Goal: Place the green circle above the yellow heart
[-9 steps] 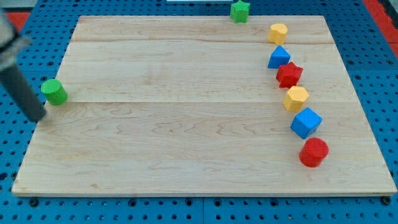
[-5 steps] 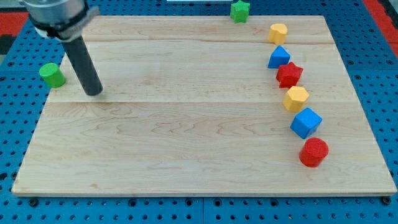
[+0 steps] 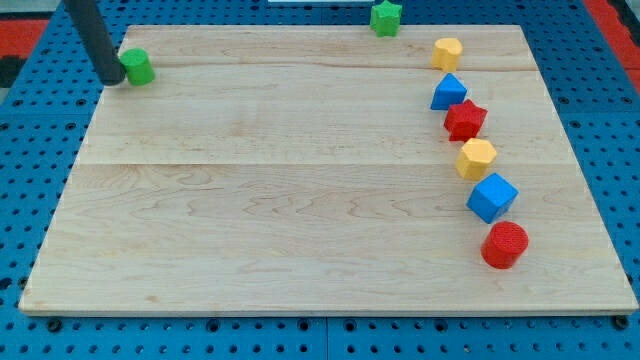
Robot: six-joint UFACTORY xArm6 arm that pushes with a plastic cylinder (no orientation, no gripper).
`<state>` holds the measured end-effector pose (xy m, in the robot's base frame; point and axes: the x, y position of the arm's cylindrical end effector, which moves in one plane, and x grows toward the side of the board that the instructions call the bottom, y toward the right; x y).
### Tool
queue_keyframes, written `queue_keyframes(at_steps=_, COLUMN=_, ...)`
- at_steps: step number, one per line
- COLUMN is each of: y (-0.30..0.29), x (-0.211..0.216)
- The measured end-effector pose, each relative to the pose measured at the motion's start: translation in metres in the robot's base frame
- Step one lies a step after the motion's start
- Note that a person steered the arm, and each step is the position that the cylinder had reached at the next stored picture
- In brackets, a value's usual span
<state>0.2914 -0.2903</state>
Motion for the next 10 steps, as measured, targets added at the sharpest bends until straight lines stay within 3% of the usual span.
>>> queue_keyframes(at_steps=1, y=0.057, x=-0.011)
queue_keyframes(at_steps=2, y=0.161, x=-0.007)
queue_keyframes(at_steps=4, y=0.127, x=-0.022)
queue_keyframes(at_steps=6, y=0.298, x=-0.026)
queue_keyframes(at_steps=7, y=0.220, x=-0.029)
queue_keyframes(at_steps=8, y=0.243, x=-0.053)
queue_keyframes(at_steps=9, y=0.355, x=-0.057)
queue_keyframes(at_steps=10, y=0.393, x=-0.058)
